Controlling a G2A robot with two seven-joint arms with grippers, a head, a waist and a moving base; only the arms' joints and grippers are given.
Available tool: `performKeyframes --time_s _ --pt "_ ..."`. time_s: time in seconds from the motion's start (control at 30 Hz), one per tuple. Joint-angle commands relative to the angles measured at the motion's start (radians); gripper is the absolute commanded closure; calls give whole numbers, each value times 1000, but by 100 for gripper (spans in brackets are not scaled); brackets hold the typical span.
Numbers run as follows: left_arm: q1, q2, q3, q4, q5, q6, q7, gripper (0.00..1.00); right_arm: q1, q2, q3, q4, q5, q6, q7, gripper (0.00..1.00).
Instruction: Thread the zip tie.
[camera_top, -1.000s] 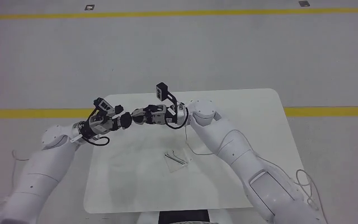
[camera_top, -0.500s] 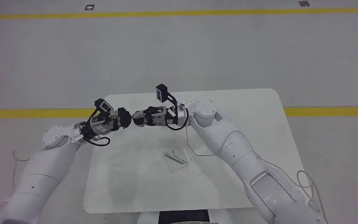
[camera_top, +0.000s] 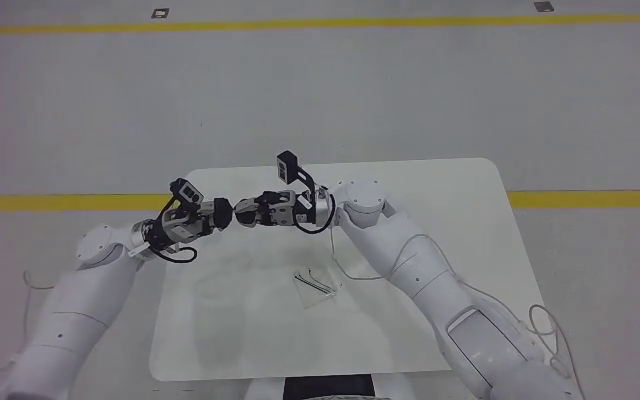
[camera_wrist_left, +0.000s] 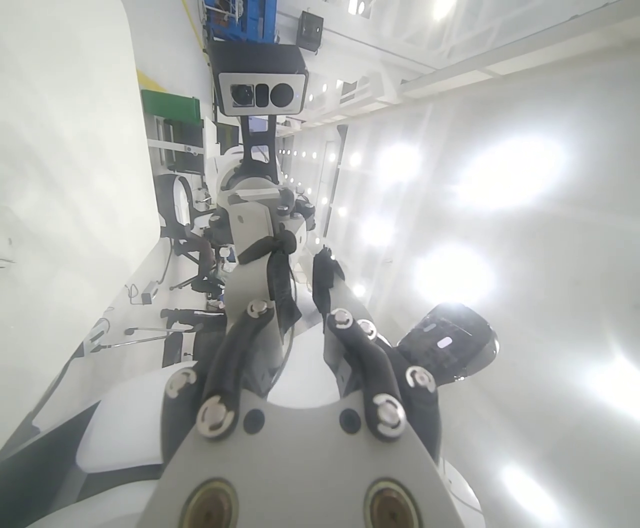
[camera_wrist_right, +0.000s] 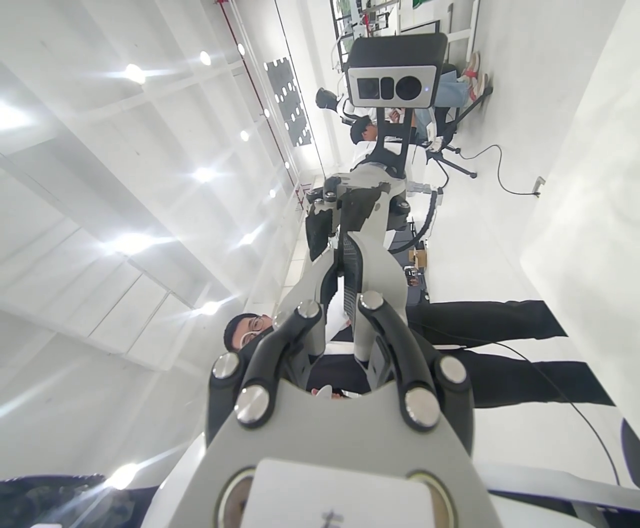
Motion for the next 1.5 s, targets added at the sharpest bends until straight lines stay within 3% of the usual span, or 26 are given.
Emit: performKeyframes --time_s 0.0,0.07,0.37,0.4,0.43,0.47,0.63,0.9,1.27,1.3,1.37,1.47 --pt "3 -1 -2 -2 2 0 -2 93 -2 0 1 -3 0 0 -2 100" --pt "5 -1 -4 -3 5 2 -3 100 -3 1 1 -6 0 0 -3 100" --pt "20 -2 -21 -12 5 6 -16 100 -17 4 8 -28 2 3 -12 100" --pt "21 -2 -23 -12 6 6 -17 100 -18 5 11 -31 3 1 -21 78" --pt "23 -2 -26 -13 7 6 -18 100 -22 6 13 -37 3 3 -26 15" --pt "25 -2 -29 -14 7 6 -19 100 -25 7 17 -41 6 5 -32 0" --pt "36 0 -45 -18 8 5 -27 100 -47 18 42 -71 5 4 -39 0" --pt "63 5 -79 -41 -3 -4 -31 100 -111 63 132 -145 -72 17 -60 0" --pt "68 6 -84 -57 -14 -19 -22 100 -114 65 135 -149 -76 16 -61 0" --pt "69 5 -81 -65 9 -30 -3 100 -114 65 135 -149 -76 16 -61 0" --pt "71 8 -91 -64 75 -92 6 100 -114 65 135 -149 -76 16 -61 0" --pt "73 11 -123 -44 77 -139 3 100 -120 74 133 -170 -151 23 -94 0"
